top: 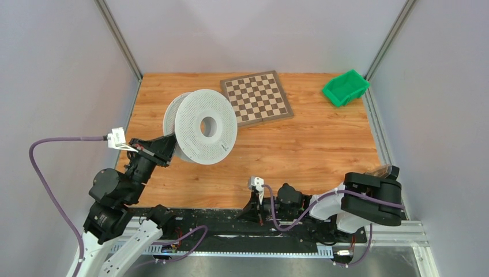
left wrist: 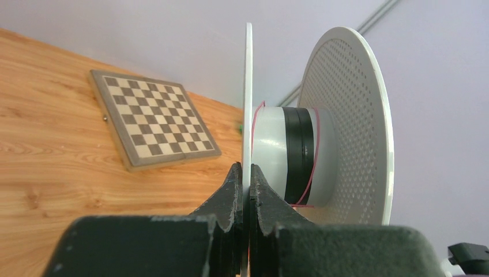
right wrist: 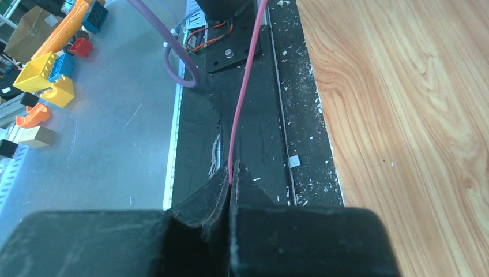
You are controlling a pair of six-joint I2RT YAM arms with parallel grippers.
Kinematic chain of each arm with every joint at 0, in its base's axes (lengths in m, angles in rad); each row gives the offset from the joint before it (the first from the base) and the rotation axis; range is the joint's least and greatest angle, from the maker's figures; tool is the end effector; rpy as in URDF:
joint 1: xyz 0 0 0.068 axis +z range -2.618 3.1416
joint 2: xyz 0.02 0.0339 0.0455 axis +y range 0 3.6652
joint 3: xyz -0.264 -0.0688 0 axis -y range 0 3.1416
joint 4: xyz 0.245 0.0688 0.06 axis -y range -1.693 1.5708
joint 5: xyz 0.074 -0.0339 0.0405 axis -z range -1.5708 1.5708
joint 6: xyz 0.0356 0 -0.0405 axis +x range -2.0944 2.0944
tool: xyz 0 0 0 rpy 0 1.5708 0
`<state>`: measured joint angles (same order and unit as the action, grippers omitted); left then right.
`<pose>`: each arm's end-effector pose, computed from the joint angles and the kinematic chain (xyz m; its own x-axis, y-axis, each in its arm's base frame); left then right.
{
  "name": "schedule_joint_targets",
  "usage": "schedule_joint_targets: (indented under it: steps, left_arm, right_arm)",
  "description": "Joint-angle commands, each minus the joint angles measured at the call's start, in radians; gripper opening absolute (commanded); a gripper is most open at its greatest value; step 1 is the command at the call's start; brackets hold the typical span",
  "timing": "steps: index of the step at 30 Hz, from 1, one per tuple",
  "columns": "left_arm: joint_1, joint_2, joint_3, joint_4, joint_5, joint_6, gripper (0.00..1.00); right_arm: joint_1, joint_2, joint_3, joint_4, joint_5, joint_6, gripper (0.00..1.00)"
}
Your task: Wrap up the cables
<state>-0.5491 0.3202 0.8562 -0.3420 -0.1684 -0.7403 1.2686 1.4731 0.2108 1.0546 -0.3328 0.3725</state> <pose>0.0513 -0.0244 0.3943 -0.1310 -0.6994 -0.7026 0.3872 0.6163 -0.6857 0.0577 0.2241 0.1388 -0.4202 -0.1921 -0.8869 -0.9067 0.0494 0.4189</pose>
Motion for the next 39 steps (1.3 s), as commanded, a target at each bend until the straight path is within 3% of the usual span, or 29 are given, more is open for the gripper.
schedule_joint_targets:
  steps: [1,6,11,24,28,30,32,35,39]
  left_arm:
    - [0.000,-0.015,0.004,0.072,-0.080,0.009,0.00]
    - [0.000,-0.012,-0.007,0.065,-0.123,0.068,0.00]
    - [0.000,-0.016,-0.032,0.072,-0.169,0.129,0.00]
    - [-0.001,-0.015,-0.046,0.055,-0.219,0.108,0.00]
    - [0.000,-0.013,-0.052,0.054,-0.229,0.147,0.00]
    - [0.000,-0.008,-0.054,0.048,-0.246,0.187,0.00]
    - [-0.001,0.002,-0.051,0.032,-0.267,0.227,0.00]
    - [-0.001,0.031,-0.048,-0.002,-0.278,0.266,0.00]
    - [0.000,0.080,-0.052,-0.026,-0.275,0.318,0.00]
  right_arm:
    - [0.013,0.045,-0.012,0.140,0.025,0.026,0.00]
    - [0.022,0.081,0.009,0.114,0.034,0.036,0.00]
    - [0.032,0.087,0.075,-0.031,0.006,0.037,0.03]
    - [0.083,0.337,0.100,0.181,-0.048,0.085,0.02]
    - [0.084,0.317,0.079,0.210,-0.023,0.102,0.00]
    - [0.089,0.245,0.083,0.117,0.013,0.088,0.00]
    - [0.105,0.142,0.132,-0.106,0.073,0.045,0.00]
    - [0.168,0.023,0.277,-0.449,0.197,-0.049,0.00]
    - [0.223,-0.042,0.464,-0.763,0.291,-0.125,0.00]
